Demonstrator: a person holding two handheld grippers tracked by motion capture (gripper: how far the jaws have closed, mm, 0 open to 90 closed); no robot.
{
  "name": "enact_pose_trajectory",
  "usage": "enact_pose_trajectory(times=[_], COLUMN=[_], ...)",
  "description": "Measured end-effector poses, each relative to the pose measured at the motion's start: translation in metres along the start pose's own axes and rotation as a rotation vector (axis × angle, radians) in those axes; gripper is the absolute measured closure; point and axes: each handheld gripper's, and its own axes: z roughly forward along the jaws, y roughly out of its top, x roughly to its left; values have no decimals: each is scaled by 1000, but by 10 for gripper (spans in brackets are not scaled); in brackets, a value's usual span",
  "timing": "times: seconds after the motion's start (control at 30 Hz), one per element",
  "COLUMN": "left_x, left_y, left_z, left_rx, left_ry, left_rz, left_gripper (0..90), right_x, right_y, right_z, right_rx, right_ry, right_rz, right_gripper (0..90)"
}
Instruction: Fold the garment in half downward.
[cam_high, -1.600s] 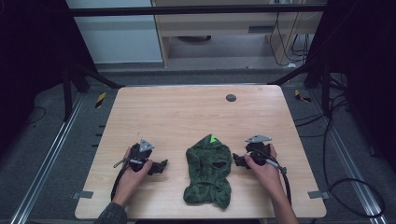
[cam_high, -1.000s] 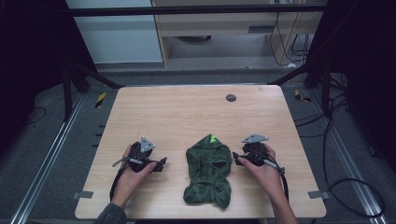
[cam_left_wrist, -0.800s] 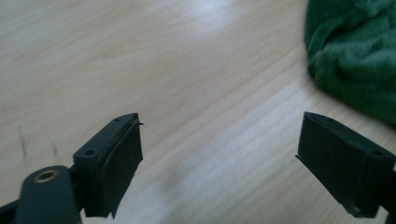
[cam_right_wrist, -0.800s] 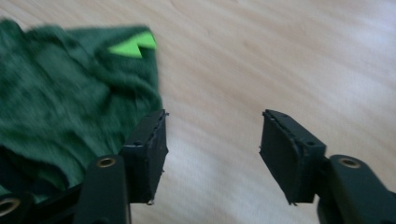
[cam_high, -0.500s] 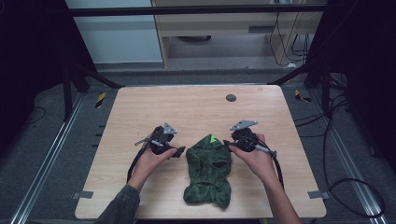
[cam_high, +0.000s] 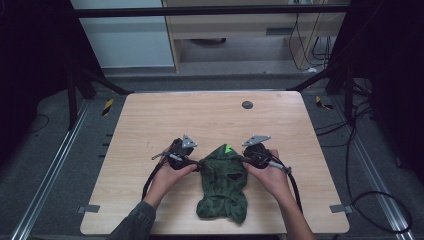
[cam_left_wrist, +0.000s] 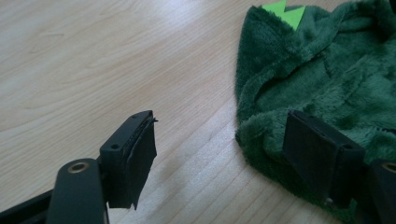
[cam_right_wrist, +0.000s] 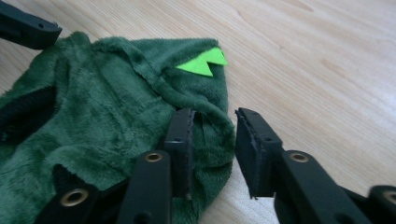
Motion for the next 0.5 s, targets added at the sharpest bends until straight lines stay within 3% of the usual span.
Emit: enact_pose_trajectory(times=[0.27, 0.5], left_x=[0, -4], left_y=[-6, -8], left_z=[10, 17], left_rx=[21, 38], left_ry=[-5, -9], left_rz=[-13, -4], left_gripper=[229, 231], right_x=[-2, -4], right_y=[-5, -12], right_z=[9, 17], right_rx=[32, 64], right_ry=[20, 34], right_rz=[42, 80], right_gripper=[528, 481])
